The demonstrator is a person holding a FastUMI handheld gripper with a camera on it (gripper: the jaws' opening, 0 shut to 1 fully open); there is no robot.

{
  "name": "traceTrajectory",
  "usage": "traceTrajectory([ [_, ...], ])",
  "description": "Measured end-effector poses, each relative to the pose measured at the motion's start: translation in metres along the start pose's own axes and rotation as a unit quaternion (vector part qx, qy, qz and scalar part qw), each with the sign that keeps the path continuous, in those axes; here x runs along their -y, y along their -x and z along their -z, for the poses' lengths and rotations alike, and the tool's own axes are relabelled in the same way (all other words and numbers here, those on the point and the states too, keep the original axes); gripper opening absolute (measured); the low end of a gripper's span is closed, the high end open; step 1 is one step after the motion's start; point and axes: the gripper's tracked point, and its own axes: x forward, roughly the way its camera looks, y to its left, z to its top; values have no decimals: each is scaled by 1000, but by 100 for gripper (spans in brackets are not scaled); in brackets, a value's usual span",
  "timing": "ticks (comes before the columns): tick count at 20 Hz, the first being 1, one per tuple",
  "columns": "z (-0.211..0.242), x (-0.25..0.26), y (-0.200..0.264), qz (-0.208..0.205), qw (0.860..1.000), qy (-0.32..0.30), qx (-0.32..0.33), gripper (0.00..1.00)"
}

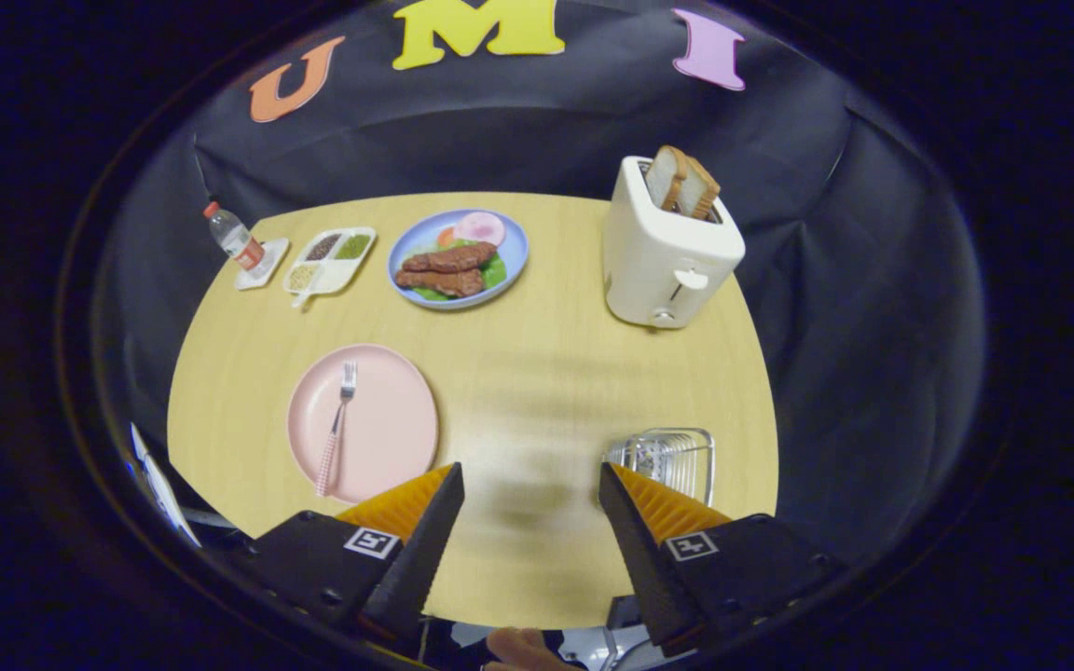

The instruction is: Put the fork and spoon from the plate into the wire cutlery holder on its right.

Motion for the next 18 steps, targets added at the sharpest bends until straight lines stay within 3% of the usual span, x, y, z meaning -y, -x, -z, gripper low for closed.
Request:
traceTrajectory([
  [3, -1, -25, 1, -1, 999, 8, 49, 97],
  [8, 9, -71, -8, -15, 994, -7, 105, 97],
  [12, 25, -104, -27, -19, 993, -27, 111, 97],
  [18, 56, -172, -59, -55, 994, -39, 86, 97],
])
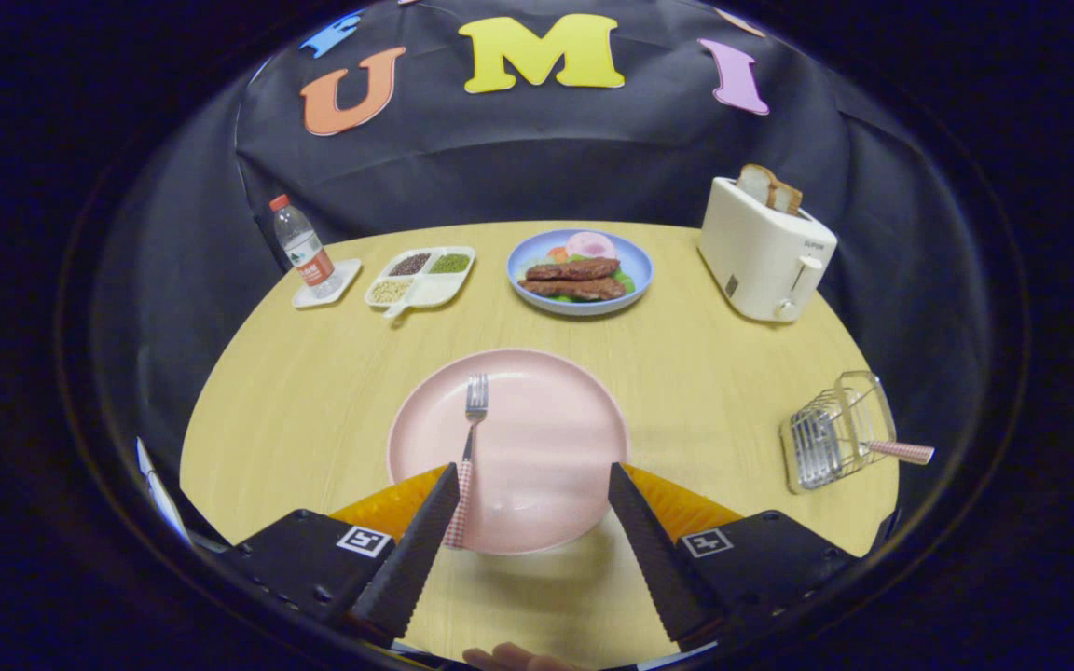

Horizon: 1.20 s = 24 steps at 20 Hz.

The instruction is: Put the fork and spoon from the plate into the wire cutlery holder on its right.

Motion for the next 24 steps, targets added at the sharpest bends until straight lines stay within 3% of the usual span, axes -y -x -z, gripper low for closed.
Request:
traceTrajectory([
  [6, 18, -29, -32, 1, 1000, 1, -29, 96],
  [12, 12, -40, -63, 11, 999, 14, -29, 83],
  [15, 11, -41, -73, 21, 999, 24, -22, 72],
  [17, 15, -41, -77, 31, 999, 12, -29, 49],
  [20, 19, -50, -81, 25, 999, -1, -31, 29],
  [21, 18, -50, -79, 30, 999, -1, -33, 16],
  [24, 21, -54, -80, 21, 999, -9, -47, 8],
])
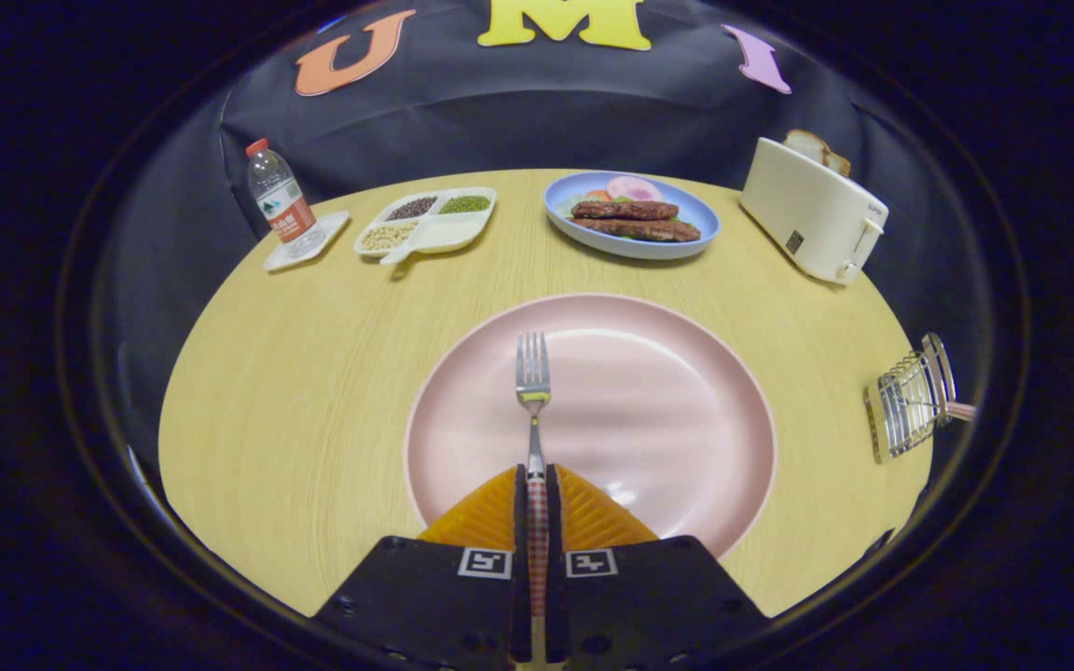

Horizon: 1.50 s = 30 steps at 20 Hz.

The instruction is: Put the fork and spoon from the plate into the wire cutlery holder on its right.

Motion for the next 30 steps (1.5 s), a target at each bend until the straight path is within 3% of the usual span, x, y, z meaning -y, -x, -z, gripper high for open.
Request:
traceTrajectory([
  [3, 0, -7, 12, -23, 1000, -7, -4, 6],
  [11, -19, 16, 74, -23, 999, 23, 17, 6],
  [21, -41, 126, 156, -3, 1000, 15, 17, 6],
  [30, -34, 236, 184, 16, 1000, -6, -20, 6],
])
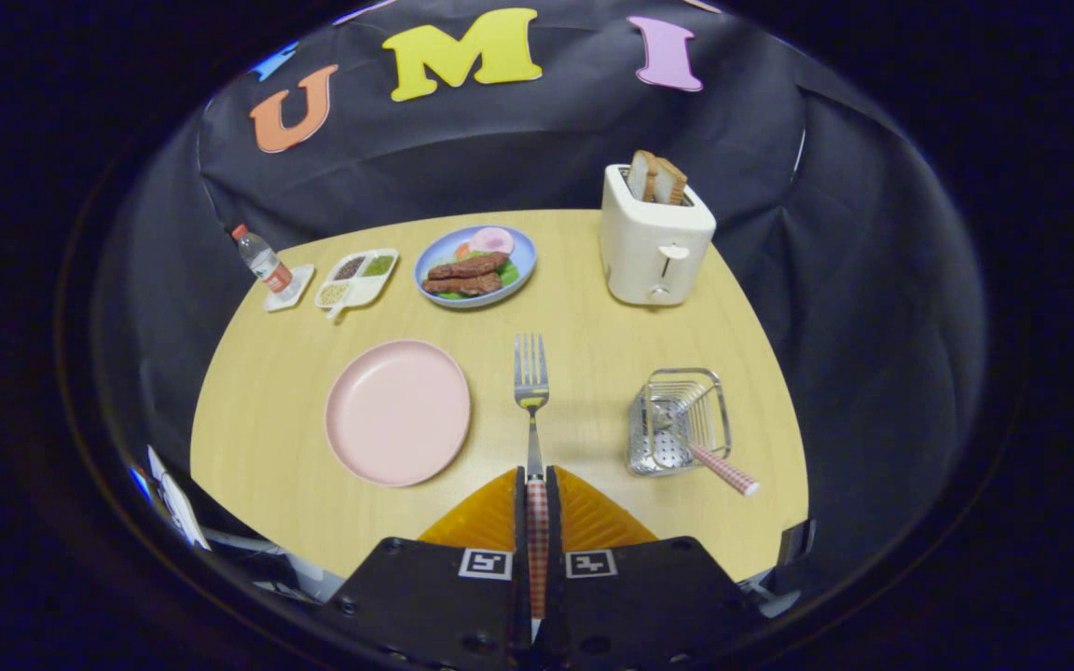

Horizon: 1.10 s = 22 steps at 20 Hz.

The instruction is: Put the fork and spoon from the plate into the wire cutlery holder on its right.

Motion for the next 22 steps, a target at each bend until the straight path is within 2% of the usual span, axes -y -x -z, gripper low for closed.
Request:
traceTrajectory([
  [6, -3, 62, 15, 7, 999, -14, -51, 6],
  [13, -7, 100, 7, 31, 990, 5, -137, 6],
  [16, -8, 103, 9, 27, 982, -8, -188, 6],
  [20, -5, 99, -4, 7, 961, -75, -264, 6],
  [22, -5, 108, -13, 13, 957, -55, -285, 6],
])
